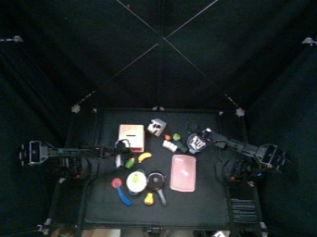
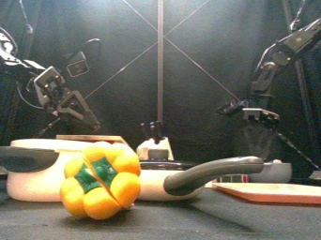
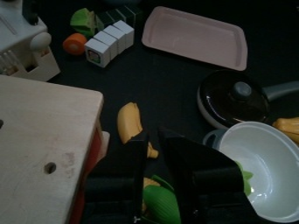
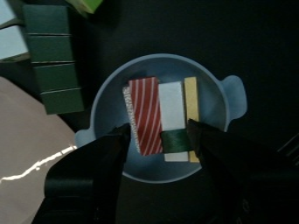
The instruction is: Grab egg sushi
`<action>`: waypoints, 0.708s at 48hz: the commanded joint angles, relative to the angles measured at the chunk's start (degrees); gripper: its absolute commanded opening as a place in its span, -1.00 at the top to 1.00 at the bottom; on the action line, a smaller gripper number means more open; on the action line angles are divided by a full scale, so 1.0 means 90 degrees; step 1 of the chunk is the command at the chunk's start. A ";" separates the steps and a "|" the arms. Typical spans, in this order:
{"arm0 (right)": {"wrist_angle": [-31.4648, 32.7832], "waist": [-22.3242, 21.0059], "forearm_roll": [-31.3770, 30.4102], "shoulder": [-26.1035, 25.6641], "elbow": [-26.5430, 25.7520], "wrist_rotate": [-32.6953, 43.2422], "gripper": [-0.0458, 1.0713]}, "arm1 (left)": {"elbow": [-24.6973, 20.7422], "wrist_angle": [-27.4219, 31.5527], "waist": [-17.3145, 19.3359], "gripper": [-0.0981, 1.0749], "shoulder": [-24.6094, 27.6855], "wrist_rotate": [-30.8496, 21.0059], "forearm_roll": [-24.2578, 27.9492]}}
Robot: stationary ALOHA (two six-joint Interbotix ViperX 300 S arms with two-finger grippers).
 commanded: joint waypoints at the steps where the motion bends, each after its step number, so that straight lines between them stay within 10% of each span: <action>1: -0.0010 -0.0117 0.0020 0.0098 -0.0186 -0.0010 -0.68 | -0.0068 0.0010 0.0020 -0.24 0.0000 0.0000 -0.0020; 34: 0.0312 0.0049 -0.0703 0.0586 -0.0420 0.0039 -0.66 | -0.0059 0.0068 0.0020 -0.24 0.0000 0.0000 -0.0010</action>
